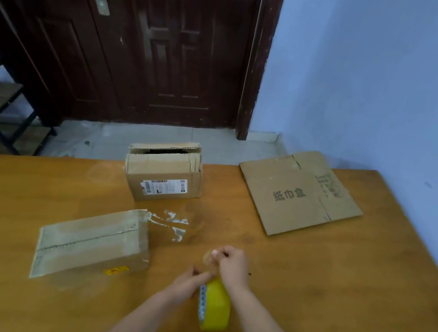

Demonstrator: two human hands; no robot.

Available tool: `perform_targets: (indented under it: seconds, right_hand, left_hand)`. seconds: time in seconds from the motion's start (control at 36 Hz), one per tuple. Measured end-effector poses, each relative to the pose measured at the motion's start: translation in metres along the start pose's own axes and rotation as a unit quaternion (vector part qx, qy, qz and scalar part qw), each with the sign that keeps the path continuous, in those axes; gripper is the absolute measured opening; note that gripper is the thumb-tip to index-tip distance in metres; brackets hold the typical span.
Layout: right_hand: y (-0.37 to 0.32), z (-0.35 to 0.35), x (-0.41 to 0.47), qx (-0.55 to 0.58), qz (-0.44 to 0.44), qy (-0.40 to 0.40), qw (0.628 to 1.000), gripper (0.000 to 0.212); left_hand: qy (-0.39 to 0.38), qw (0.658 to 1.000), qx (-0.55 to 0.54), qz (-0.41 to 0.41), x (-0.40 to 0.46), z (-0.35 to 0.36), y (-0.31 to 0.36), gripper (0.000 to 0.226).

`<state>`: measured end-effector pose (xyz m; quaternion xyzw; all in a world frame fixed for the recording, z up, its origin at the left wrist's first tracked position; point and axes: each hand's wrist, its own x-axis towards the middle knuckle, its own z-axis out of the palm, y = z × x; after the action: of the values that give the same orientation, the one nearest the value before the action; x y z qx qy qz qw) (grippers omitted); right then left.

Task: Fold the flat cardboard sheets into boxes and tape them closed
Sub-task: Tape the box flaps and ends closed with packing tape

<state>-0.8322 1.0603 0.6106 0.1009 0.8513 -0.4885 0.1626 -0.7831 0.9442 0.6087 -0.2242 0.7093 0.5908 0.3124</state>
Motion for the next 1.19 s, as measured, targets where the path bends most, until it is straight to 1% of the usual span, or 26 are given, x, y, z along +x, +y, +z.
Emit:
perform_targets:
  seconds: [0.03,0.11,0.17,0.22,0.28,0.33,0.36,0.39,0.42,0.44,0.47,0.53,0.58,0.64,0.72,0.78,0.83,0.89,0.92,1.0,1.03,1.14,1.17,1.19]
  right_hand:
    - [-0.005,0.002,0.002,0.027,-0.003,0.001,1.000,0.026]
    - [-0.015,0.012,0.007,0.091,-0.001,-0.006,0.996,0.034]
    - [-0.013,0.020,0.008,0.079,0.001,-0.027,0.997,0.035]
    - [-0.007,0.029,0.008,0.050,0.017,-0.061,0.997,0.033]
    - [0.001,0.035,0.011,0.020,0.043,-0.076,0.996,0.031]
    - [0.007,0.039,0.016,0.001,0.068,-0.077,0.995,0.028]
    - [0.009,0.040,0.018,0.005,0.081,-0.081,0.993,0.027]
    - [0.010,0.041,0.020,0.014,0.091,-0.084,0.992,0.026]
    - [0.011,0.042,0.022,0.024,0.098,-0.086,0.991,0.027]
    - [0.010,0.043,0.022,0.033,0.099,-0.087,0.991,0.028]
    - [0.010,0.044,0.024,0.033,0.101,-0.090,0.990,0.029]
    - [0.010,0.049,0.028,0.021,0.097,-0.093,0.991,0.029]
    - [0.010,0.054,0.034,-0.006,0.085,-0.090,0.992,0.030]
    - [0.008,0.057,0.039,-0.007,0.087,-0.087,0.992,0.031]
    - [0.003,0.058,0.046,-0.037,0.057,-0.108,0.992,0.022]
    - [0.000,0.057,0.053,-0.065,0.045,-0.127,0.989,0.011]
    - [0.000,0.056,0.060,-0.099,0.044,-0.143,0.984,0.008]
    - [0.001,0.053,0.067,-0.116,0.046,-0.167,0.978,0.005]
    - [0.001,0.051,0.070,-0.121,0.046,-0.177,0.976,0.008]
    - [0.001,0.049,0.075,-0.122,0.030,-0.179,0.976,0.014]
    - [0.001,0.048,0.075,-0.126,0.026,-0.176,0.976,0.014]
    - [0.004,0.048,0.073,-0.125,0.019,-0.164,0.978,0.016]
    - [0.006,0.049,0.073,-0.118,0.019,-0.158,0.980,0.016]
    - [0.009,0.048,0.072,-0.117,0.022,-0.151,0.981,0.016]
  left_hand:
    - [-0.008,1.000,-0.019,-0.020,-0.002,-0.001,0.000,0.079]
    - [-0.041,0.995,-0.046,-0.073,-0.003,-0.008,-0.001,0.049]
    - [-0.040,0.994,-0.033,-0.101,-0.001,-0.013,-0.009,0.043]
    - [-0.047,0.992,-0.017,-0.113,-0.003,-0.016,-0.014,0.048]
    - [-0.054,0.993,-0.009,-0.105,-0.003,-0.015,-0.019,0.053]
    - [-0.027,0.996,0.023,-0.080,-0.007,-0.012,-0.018,0.048]
    - [-0.010,0.996,0.048,-0.075,-0.008,-0.009,-0.018,0.059]
    - [0.001,0.994,0.091,-0.066,-0.007,-0.006,-0.019,0.082]
    - [0.006,0.988,0.137,-0.063,-0.006,-0.004,-0.022,0.097]
    - [0.016,0.985,0.163,-0.054,-0.005,-0.002,-0.025,0.099]
    - [0.023,0.985,0.163,-0.055,-0.005,-0.002,-0.028,0.095]
    - [0.029,0.990,0.127,-0.060,-0.007,-0.002,-0.029,0.094]
    - [0.062,0.995,0.060,-0.045,-0.002,-0.001,-0.036,0.096]
    - [0.101,0.994,-0.003,-0.044,0.021,0.005,-0.063,0.095]
    - [0.105,0.992,-0.060,-0.045,0.022,0.001,-0.057,0.088]
    - [0.100,0.991,-0.075,-0.052,0.015,-0.001,-0.043,0.094]
    - [0.092,0.991,-0.075,-0.062,0.020,-0.001,-0.039,0.109]
    - [0.096,0.989,-0.065,-0.091,0.016,-0.005,-0.027,0.115]
    - [0.096,0.988,-0.066,-0.100,0.013,-0.007,-0.019,0.111]
    - [0.081,0.990,-0.062,-0.095,0.010,-0.015,-0.008,0.080]
    - [0.080,0.991,-0.062,-0.087,0.012,-0.017,-0.009,0.074]
    - [0.072,0.992,-0.053,-0.089,0.018,-0.020,-0.007,0.072]
    - [0.070,0.992,-0.054,-0.092,0.018,-0.021,-0.006,0.072]
    - [0.066,0.992,-0.049,-0.092,0.020,-0.022,-0.006,0.079]
